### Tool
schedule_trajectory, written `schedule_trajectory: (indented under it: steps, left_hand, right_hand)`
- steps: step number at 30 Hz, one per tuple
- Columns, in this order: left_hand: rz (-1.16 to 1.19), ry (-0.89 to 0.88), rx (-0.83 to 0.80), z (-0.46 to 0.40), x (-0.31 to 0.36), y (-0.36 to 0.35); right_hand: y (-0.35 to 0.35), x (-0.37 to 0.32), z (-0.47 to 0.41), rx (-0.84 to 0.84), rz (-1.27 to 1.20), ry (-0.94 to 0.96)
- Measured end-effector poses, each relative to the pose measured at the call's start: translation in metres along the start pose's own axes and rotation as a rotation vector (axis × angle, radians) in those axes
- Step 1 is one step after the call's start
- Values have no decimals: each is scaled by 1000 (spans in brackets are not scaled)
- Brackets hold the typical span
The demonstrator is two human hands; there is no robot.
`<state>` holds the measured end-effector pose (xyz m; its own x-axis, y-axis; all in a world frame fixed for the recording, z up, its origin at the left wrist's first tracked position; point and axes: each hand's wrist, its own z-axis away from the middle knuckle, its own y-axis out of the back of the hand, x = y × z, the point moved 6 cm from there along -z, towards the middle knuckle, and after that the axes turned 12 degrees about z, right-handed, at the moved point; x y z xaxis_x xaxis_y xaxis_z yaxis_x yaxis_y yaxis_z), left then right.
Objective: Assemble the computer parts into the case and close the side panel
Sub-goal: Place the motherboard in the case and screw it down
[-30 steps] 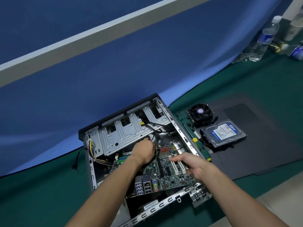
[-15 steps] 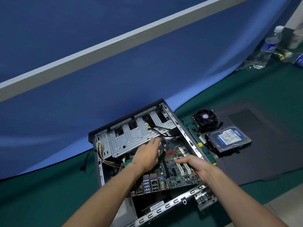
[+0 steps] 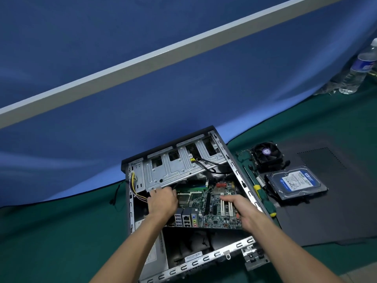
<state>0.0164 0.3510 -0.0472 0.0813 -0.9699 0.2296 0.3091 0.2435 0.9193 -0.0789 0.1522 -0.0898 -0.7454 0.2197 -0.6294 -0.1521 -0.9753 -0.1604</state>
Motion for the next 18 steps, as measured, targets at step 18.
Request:
schedule_trajectory:
  steps: [18]
  left_hand:
    - [37, 275, -117, 0, -12, 6]
  right_hand:
    - [-1, -20, -4, 86, 148, -4]
